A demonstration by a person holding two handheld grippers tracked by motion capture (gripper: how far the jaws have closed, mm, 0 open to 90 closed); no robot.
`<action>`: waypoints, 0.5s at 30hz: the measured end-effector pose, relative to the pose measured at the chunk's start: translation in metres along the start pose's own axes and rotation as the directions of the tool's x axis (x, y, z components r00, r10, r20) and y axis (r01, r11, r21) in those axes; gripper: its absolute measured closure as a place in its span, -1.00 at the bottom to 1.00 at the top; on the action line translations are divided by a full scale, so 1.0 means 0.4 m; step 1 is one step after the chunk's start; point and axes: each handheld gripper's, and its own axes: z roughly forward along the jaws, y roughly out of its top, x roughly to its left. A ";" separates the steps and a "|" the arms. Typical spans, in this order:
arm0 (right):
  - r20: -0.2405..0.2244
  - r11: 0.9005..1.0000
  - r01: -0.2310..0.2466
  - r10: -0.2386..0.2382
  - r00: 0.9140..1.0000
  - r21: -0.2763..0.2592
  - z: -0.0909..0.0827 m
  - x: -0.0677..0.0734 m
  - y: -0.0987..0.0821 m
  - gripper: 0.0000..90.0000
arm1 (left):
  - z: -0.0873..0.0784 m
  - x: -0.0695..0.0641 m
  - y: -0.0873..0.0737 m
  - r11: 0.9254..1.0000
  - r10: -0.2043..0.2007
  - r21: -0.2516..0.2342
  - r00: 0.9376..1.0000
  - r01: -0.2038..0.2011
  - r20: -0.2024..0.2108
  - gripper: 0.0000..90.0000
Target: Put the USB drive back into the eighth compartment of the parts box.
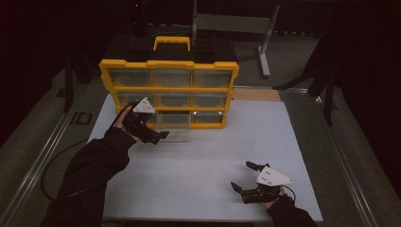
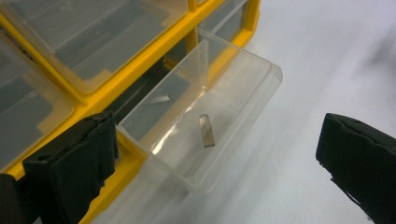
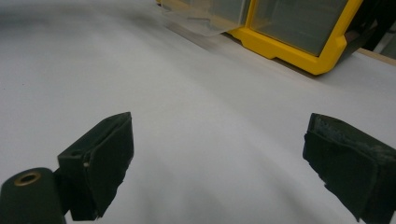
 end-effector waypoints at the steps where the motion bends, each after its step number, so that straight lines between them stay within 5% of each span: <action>1: -0.001 1.000 0.001 -0.001 1.000 -0.003 0.000 0.001 0.001 -0.80 | -0.003 -0.002 -0.003 1.000 0.003 -0.001 1.000 -0.003 0.000 -0.99; 15: 0.003 1.000 0.000 0.000 1.000 -0.001 -0.001 0.000 0.001 -0.80 | -0.048 -0.012 -0.054 1.000 -0.001 0.003 1.000 0.001 -0.018 -0.99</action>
